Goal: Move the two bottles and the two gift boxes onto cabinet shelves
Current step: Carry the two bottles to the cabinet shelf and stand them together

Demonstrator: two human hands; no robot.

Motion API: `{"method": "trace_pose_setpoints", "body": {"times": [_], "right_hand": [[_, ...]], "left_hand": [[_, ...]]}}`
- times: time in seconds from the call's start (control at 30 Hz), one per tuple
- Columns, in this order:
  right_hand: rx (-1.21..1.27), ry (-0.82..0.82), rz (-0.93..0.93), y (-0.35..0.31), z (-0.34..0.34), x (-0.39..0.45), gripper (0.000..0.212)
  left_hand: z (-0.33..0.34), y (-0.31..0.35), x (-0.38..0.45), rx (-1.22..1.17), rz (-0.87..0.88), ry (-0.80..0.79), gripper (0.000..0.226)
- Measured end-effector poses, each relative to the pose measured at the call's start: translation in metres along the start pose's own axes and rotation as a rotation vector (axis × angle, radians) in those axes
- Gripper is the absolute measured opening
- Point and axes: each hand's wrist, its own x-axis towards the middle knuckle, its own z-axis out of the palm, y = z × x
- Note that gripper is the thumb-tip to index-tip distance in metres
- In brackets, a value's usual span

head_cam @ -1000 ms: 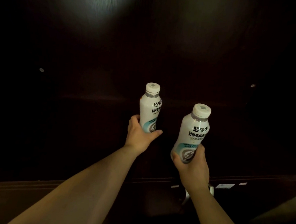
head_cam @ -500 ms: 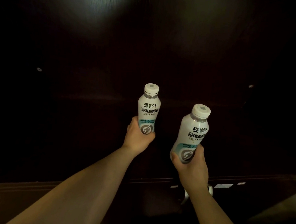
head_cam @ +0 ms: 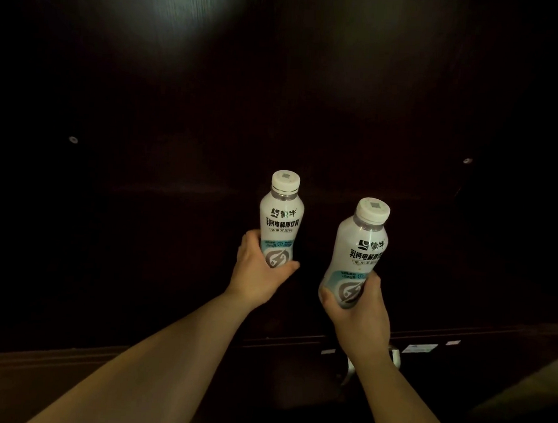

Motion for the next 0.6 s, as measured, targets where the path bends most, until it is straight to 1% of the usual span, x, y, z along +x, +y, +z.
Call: {"method": "trace_pose_setpoints", "body": {"times": [0.1, 0.2, 0.33, 0.5, 0.6], "right_hand": [[0.012, -0.010, 0.000, 0.000, -0.001, 0.000, 0.073], [0.021, -0.017, 0.001, 0.000, -0.002, 0.001, 0.075], [0.041, -0.036, 0.002, 0.000, -0.004, 0.001, 0.076], [0.078, -0.103, 0.008, 0.000, -0.007, 0.000, 0.079], [0.098, -0.144, 0.009, 0.001, -0.011, -0.001, 0.078]], "left_hand": [[-0.003, 0.001, -0.015, 0.053, 0.036, -0.039, 0.073], [-0.003, 0.001, -0.030, 0.114, 0.076, -0.066, 0.079], [-0.004, 0.003, -0.045, 0.189, 0.111, -0.108, 0.068], [-0.011, 0.005, -0.059, 0.168, 0.135, -0.130, 0.068], [-0.016, 0.006, -0.067, 0.134, 0.133, -0.153, 0.068]]}}
